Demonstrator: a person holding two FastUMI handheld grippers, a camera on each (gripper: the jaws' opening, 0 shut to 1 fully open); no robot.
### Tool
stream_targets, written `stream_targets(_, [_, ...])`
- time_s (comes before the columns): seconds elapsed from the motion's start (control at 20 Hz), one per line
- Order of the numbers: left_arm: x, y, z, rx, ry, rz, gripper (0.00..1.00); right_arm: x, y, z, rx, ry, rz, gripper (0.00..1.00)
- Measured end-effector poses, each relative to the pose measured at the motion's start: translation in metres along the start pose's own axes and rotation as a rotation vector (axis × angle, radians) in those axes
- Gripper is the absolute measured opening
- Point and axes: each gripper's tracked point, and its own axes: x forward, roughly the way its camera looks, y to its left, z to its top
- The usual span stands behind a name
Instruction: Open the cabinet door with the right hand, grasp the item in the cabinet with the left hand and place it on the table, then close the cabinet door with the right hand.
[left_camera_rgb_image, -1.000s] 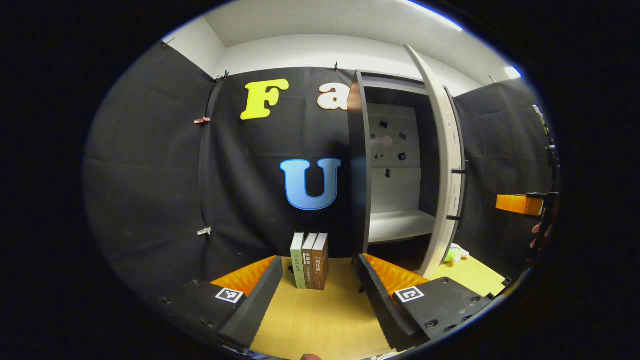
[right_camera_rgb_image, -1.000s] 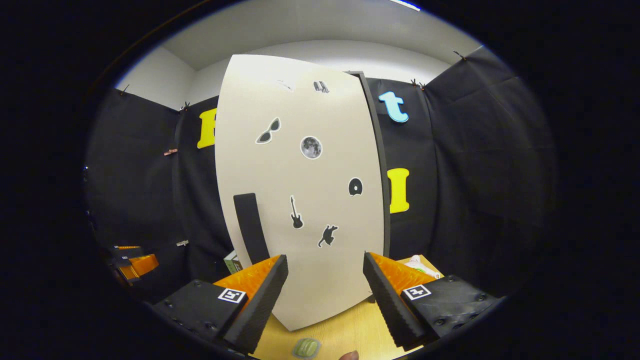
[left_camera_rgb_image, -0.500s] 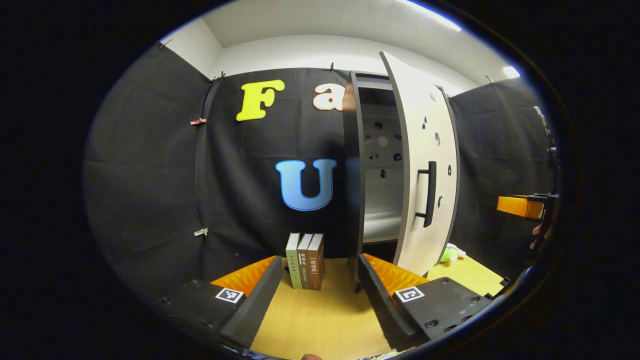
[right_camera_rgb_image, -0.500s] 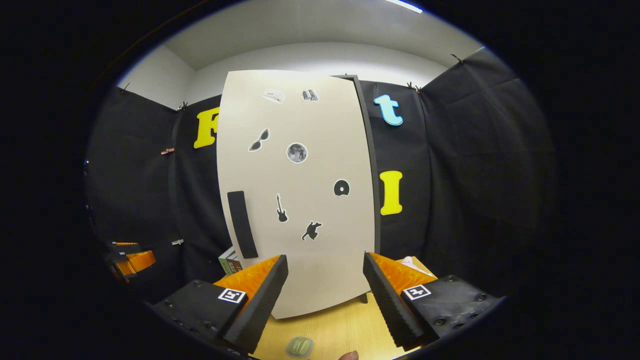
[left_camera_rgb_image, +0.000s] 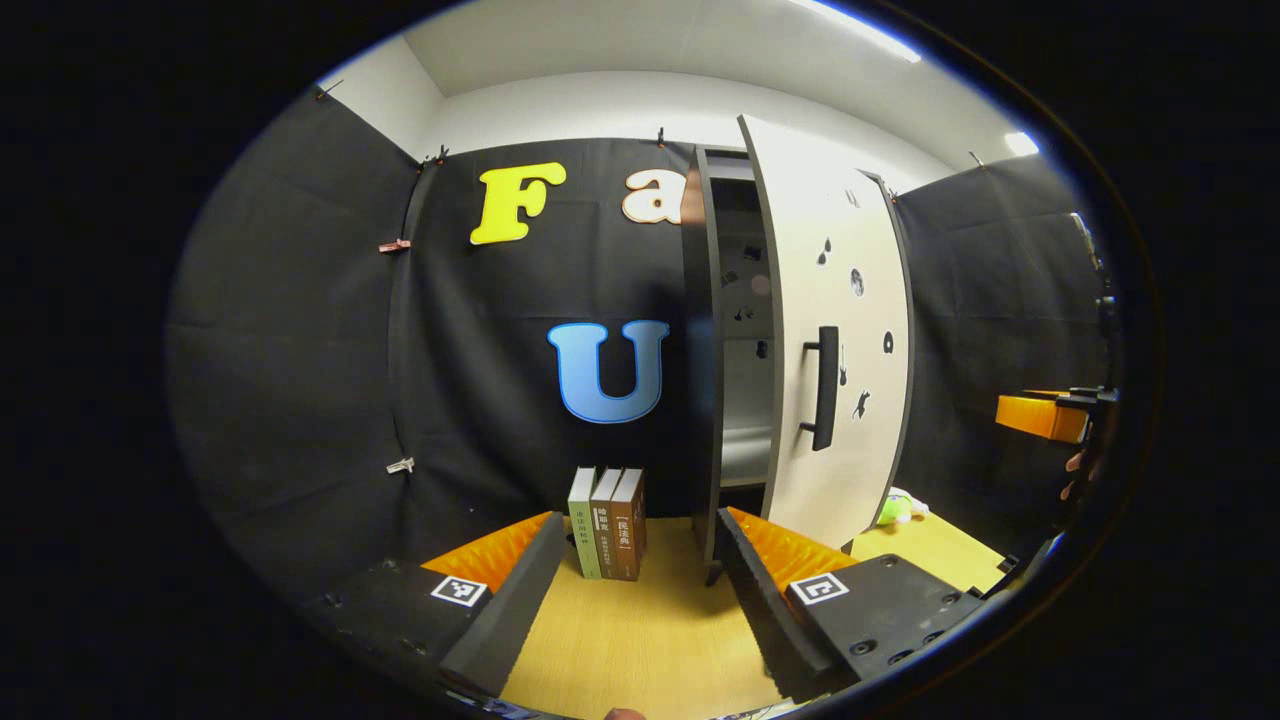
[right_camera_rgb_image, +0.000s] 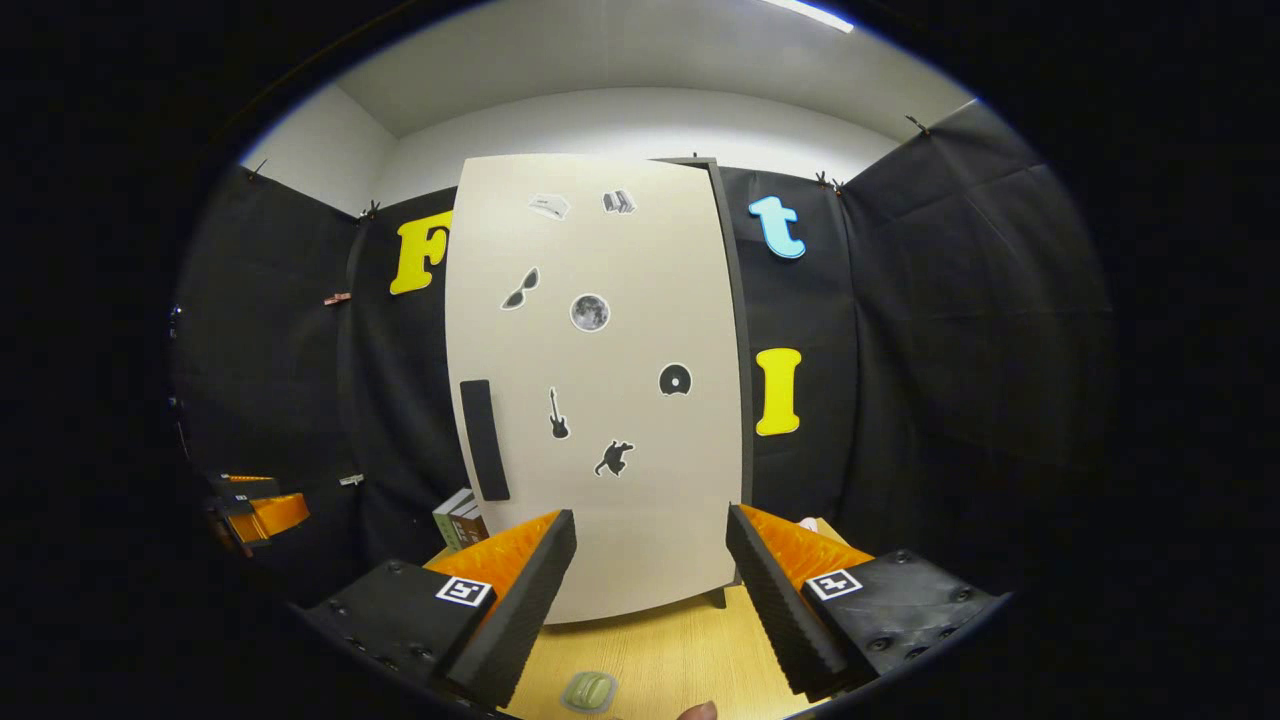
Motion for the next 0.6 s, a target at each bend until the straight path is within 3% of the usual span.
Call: stream_targets(0.6, [-0.003, -0.009, 0.001, 0.005, 0.004, -0.012, 0.94, -0.011, 0.0, 0.002, -0.018, -0.008, -0.002, 0.98])
